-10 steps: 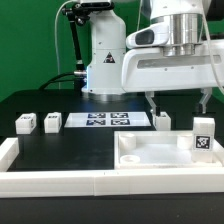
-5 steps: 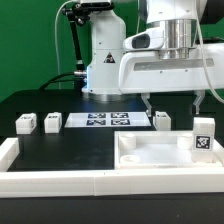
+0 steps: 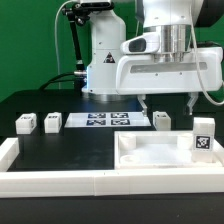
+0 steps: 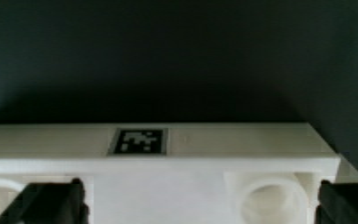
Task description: Assemble square table
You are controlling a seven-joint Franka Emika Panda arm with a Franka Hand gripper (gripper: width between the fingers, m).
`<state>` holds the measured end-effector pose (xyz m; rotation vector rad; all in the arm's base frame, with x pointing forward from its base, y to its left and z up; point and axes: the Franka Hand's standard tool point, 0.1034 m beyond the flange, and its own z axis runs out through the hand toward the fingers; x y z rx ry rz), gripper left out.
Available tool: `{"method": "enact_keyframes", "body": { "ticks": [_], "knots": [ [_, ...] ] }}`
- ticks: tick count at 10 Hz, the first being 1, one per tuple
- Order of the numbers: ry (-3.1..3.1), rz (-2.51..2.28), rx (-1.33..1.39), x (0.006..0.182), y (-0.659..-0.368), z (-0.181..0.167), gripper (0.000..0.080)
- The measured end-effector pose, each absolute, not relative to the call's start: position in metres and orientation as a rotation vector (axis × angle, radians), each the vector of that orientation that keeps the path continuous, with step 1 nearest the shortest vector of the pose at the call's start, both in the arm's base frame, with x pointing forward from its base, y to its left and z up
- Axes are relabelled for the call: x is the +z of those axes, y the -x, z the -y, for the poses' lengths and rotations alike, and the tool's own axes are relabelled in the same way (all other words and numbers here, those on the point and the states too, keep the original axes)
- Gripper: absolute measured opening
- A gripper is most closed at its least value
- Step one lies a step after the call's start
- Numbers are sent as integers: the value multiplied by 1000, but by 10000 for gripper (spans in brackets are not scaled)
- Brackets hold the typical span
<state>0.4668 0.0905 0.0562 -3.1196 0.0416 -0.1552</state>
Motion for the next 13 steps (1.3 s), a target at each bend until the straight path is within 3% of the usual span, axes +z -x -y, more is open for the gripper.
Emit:
{"method": "enact_keyframes", "body": {
  "ticks": [7,13],
  "knots": [
    [3128,-34,-81,48,-439,-88,649],
    [3051,-48,502,52,-423,-106,649]
  ]
}}
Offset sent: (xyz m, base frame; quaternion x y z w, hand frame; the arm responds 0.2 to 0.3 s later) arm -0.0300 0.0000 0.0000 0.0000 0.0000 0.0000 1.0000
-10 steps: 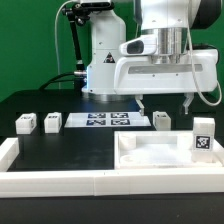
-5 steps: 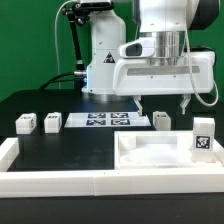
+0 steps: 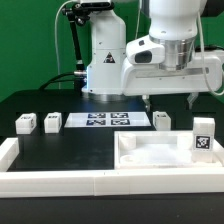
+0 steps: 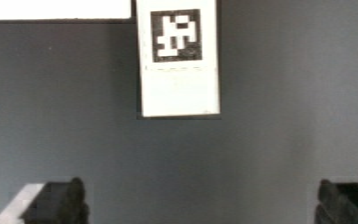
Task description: Assemble square table
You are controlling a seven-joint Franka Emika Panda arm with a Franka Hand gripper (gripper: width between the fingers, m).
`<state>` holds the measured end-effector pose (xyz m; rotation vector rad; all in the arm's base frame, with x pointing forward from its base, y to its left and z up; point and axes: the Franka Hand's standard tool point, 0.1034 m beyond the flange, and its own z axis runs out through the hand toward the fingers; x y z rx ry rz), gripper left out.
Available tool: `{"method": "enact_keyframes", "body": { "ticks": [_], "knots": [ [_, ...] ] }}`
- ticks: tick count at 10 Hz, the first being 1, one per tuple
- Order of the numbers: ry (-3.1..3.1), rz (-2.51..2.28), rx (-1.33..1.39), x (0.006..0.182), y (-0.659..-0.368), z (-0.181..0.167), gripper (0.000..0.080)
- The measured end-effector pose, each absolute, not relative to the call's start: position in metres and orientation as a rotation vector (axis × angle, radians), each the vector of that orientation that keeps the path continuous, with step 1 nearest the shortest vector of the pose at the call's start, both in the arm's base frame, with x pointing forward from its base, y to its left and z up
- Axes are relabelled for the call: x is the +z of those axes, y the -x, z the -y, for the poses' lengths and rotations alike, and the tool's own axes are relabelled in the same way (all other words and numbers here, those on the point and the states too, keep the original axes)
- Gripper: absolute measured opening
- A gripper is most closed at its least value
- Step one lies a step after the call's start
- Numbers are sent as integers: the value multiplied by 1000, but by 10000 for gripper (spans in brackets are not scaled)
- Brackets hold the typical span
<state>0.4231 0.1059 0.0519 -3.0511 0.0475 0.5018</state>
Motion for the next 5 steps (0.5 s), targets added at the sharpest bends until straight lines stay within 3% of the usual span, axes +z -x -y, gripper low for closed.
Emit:
{"method": "enact_keyframes", "body": {
  "ticks": [5],
  "knots": [
    [3016,-31,986,39,-395,-92,649]
  ]
}}
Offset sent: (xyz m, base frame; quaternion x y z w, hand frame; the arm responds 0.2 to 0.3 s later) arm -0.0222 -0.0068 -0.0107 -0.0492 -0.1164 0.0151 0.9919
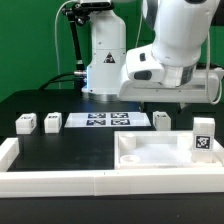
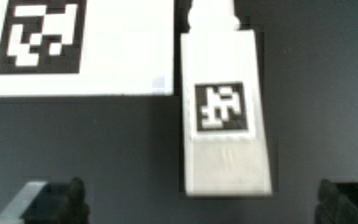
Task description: Assemble square table
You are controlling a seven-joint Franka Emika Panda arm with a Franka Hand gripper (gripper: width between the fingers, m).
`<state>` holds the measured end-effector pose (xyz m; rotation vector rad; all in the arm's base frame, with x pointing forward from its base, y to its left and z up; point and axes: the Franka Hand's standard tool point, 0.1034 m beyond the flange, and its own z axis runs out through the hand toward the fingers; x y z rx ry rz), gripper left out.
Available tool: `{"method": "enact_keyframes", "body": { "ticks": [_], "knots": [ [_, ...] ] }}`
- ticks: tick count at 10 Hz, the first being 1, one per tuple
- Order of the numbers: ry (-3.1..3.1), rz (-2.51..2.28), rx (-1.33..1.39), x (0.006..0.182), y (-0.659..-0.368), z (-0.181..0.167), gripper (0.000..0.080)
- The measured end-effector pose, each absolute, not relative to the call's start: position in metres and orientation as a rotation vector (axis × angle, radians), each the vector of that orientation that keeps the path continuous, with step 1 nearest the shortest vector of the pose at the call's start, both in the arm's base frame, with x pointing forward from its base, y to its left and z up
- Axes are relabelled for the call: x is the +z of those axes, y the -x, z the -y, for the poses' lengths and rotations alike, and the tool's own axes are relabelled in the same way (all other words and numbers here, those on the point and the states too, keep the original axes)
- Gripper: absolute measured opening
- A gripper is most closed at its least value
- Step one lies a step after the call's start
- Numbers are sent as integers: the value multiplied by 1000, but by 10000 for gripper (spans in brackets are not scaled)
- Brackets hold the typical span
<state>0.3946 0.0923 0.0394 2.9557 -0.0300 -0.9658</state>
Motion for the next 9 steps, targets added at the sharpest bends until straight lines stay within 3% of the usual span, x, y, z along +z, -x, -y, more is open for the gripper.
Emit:
{"method": "enact_keyframes", "body": {
  "ticks": [5,9],
  "knots": [
    [-2748,102,-1432,36,-386,-81,649],
    [-2727,162,-1410,32,-387,-90,649]
  ]
}}
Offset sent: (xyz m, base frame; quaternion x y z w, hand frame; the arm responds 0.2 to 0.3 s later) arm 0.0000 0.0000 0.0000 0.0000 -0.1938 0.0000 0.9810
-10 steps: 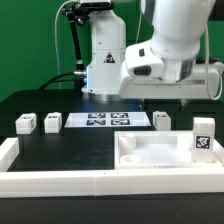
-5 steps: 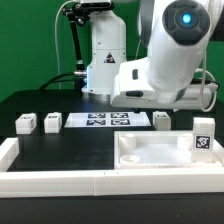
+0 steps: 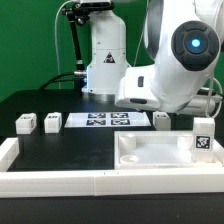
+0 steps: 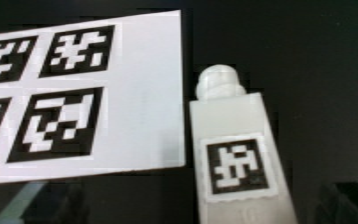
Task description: Assemble square table
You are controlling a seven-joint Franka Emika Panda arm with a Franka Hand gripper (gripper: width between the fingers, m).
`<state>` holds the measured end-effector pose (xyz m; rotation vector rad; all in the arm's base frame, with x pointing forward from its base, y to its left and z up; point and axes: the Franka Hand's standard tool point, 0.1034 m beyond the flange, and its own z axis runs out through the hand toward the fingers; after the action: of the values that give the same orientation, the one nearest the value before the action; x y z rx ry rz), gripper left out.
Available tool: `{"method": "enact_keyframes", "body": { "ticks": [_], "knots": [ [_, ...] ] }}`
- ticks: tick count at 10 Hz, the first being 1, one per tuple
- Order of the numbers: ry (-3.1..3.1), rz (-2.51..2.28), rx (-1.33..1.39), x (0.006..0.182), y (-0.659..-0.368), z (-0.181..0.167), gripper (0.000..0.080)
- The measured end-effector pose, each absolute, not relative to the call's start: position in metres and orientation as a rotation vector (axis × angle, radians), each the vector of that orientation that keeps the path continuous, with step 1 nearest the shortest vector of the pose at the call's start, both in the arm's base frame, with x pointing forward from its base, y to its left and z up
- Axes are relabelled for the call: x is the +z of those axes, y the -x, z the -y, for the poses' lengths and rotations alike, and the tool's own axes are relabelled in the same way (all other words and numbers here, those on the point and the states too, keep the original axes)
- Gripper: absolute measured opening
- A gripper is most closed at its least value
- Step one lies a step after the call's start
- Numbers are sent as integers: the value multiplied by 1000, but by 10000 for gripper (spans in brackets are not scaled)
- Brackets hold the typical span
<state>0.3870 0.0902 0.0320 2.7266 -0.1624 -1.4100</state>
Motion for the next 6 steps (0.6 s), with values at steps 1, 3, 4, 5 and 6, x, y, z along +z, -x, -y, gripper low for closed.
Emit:
{"method": "enact_keyframes", "body": {
  "ticks": [1,3,4,5,6],
  "knots": [
    [-2727,168,-1411,32,-387,-89,649],
    [-2741,142,-1414,31,-385,-89,649],
    [-2748,130,-1421,31,-384,-91,649],
    [-2771,121,-1433,31,-385,-94,649],
    [-2821,109,-1442,33,-388,-97,649]
  ]
}}
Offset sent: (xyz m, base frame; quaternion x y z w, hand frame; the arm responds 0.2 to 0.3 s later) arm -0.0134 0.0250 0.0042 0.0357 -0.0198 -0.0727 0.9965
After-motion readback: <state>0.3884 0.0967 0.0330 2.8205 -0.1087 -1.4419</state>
